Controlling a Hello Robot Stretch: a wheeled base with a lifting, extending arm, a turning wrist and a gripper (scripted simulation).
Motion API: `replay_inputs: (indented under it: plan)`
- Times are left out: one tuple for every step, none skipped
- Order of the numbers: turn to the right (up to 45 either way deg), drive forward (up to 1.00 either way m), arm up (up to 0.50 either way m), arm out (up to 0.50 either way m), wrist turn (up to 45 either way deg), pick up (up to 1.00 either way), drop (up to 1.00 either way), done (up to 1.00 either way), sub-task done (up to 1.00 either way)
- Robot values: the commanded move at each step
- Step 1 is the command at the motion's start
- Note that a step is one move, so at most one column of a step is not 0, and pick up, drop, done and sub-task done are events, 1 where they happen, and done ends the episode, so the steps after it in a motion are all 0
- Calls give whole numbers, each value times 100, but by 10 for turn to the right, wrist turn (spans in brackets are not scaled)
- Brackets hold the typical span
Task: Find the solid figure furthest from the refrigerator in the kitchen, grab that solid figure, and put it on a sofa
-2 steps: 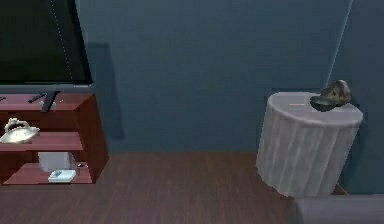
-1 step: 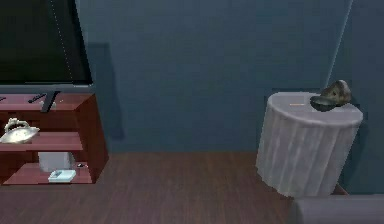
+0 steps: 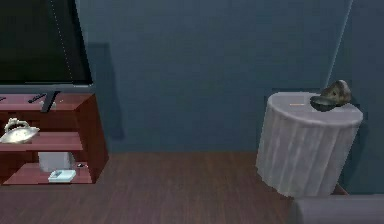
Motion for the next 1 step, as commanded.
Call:
replay_inputs:
  plan:
    - [0, 0, 0, 0, 0, 0, 0, 100, 0]
